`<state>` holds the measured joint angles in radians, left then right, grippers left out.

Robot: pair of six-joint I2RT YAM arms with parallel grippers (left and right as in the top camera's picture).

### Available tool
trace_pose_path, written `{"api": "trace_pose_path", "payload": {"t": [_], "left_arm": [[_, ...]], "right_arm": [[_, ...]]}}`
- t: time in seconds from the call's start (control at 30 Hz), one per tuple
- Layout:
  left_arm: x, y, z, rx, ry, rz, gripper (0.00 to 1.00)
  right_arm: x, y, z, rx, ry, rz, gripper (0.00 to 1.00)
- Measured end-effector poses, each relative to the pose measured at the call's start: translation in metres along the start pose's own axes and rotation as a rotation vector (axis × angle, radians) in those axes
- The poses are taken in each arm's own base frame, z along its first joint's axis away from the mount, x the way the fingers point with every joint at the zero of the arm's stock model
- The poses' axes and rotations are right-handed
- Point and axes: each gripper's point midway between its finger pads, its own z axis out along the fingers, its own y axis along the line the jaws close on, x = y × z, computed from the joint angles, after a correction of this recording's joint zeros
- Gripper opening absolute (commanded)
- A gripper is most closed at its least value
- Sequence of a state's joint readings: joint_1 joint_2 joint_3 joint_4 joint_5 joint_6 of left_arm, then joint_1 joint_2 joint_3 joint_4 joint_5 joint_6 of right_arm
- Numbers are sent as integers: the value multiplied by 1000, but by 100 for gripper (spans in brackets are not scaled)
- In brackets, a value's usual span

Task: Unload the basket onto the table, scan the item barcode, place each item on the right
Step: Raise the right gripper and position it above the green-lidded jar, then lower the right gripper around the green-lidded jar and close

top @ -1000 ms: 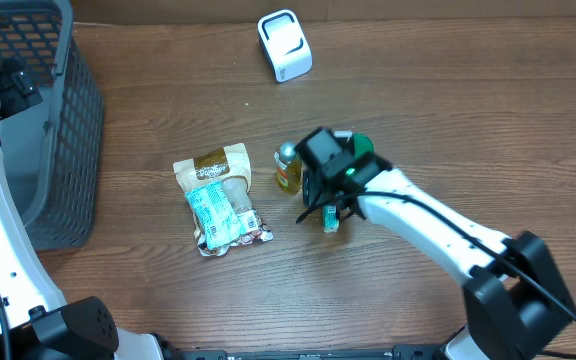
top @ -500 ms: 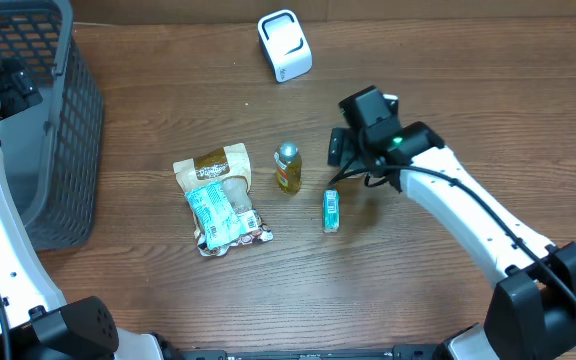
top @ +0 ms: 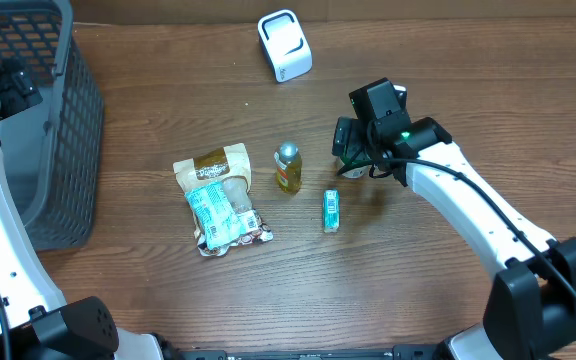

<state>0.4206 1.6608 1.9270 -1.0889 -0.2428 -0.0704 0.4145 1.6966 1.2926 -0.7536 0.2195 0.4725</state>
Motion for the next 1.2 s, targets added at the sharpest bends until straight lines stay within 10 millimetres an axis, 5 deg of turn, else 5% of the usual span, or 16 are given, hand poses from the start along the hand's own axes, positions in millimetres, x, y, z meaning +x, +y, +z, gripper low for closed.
{"api": "trace_pose_path", "payload": {"t": [0.33, 0.73, 1.03, 1.2], "left_arm": [[0, 0, 0, 0, 0, 0, 100], [0, 0, 0, 0, 0, 0, 99], [0, 0, 0, 0, 0, 0, 100], [0, 0, 0, 0, 0, 0, 99]], "right_arm": [[17, 8, 36, -15, 80, -168, 100], [10, 15, 40, -40, 46, -203, 100], [22, 12, 61, -20, 93, -249, 100], [22, 12, 63, -14, 94, -253, 92]]}}
